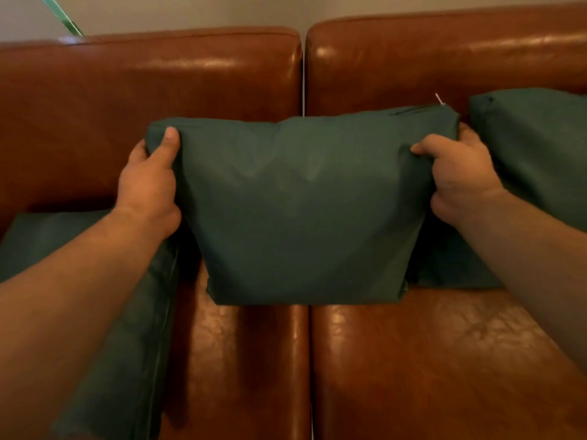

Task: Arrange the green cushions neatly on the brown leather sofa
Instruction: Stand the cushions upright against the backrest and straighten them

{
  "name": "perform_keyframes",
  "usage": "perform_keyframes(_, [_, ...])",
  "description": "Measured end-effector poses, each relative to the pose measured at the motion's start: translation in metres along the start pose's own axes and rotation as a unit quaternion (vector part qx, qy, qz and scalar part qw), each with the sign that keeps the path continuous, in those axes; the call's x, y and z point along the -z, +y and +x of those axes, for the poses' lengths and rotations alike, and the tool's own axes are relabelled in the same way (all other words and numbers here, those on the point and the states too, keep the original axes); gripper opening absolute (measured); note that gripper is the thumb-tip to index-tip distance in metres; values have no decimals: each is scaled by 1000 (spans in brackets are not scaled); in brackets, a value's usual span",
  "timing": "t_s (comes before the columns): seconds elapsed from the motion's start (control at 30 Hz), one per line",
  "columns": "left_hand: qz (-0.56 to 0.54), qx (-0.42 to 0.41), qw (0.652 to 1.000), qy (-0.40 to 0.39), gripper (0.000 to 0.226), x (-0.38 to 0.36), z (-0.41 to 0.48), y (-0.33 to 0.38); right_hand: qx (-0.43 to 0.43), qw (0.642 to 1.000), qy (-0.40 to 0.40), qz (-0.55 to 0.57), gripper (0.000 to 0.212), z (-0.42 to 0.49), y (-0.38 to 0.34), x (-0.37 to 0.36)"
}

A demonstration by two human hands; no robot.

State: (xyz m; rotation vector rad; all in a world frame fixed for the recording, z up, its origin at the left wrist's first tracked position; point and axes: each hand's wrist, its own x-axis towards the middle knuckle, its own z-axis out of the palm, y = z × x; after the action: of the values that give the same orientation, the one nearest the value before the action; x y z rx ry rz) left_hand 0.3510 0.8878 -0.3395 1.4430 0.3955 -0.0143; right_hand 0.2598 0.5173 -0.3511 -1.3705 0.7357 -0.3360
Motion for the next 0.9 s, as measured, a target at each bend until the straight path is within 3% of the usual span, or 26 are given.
perform_keyframes(0.2, [2,49,998,32,36,-3,15,19,-59,998,13,8,22,3,-21,-1])
perform_keyframes(0.37, [10,10,1000,23,35,-13,12,26,-49,998,44,12,28,2,-34,-10])
perform_keyframes(0.43, [23,-3,999,38,27,-13,9,22,-33,997,62,7,12,-1,-32,-14])
perform_keyframes(0.57, [19,16,998,59,12,-12,10,21,15,993,90,-71,21,5,-22,-17])
perform_keyframes(0.63, [50,1,996,73,18,-9,16,23,12,987,76,-142,40,7,-22,-13])
perform_keyframes(0.7, [157,-66,984,58,35,-5,17,27,-16,968,65,-241,66,1,-25,-8])
perform_keyframes(0.77, [311,-187,932,0,47,0,16,31,79,925,67,-366,79,-17,-28,-8])
perform_keyframes(0.83, [474,-325,816,-67,54,0,12,37,254,868,63,-423,71,-40,-34,-23])
perform_keyframes(0.9, [572,-372,722,-114,57,-11,9,42,376,818,-3,-436,55,-49,-42,-53])
